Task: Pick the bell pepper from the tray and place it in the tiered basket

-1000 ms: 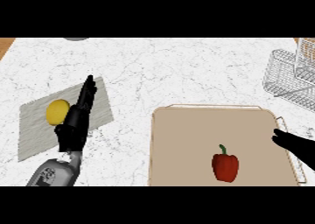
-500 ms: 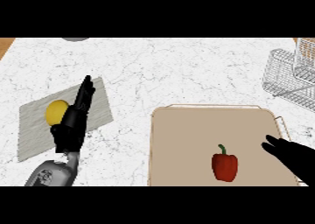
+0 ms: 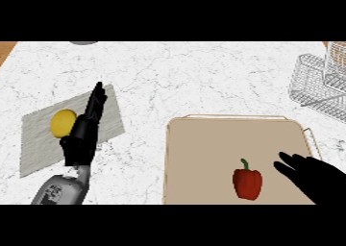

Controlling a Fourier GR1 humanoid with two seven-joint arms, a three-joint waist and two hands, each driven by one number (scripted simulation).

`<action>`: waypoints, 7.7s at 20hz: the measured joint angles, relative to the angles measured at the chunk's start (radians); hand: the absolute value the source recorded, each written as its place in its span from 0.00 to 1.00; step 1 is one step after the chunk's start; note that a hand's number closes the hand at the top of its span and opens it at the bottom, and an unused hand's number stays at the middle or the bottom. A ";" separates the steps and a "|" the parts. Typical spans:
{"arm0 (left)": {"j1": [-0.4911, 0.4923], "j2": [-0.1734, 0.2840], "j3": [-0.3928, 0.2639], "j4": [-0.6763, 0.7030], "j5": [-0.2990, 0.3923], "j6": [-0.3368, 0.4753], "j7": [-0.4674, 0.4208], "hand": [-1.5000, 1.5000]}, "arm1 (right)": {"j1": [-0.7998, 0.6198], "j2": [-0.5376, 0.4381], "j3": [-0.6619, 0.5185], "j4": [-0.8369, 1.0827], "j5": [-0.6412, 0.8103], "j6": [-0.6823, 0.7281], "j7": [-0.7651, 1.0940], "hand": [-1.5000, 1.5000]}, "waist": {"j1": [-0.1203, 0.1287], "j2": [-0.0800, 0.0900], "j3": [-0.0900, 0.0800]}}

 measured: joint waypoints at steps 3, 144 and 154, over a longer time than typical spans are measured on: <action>0.005 0.002 0.007 -0.006 0.001 -0.014 0.002 0.50 | -0.032 0.028 0.075 0.029 0.071 0.004 -0.013 0.00 | 0.003 0.000 0.000; 0.029 -0.165 0.181 -0.058 -0.180 -0.198 0.041 0.50 | -1.001 0.183 -0.701 1.494 1.243 -0.232 -0.129 0.00 | 0.012 0.005 0.000; 0.040 -0.173 0.171 -0.062 -0.189 -0.182 0.041 0.50 | -0.978 0.234 -0.874 1.526 1.075 -0.461 -0.119 0.00 | 0.007 0.002 0.001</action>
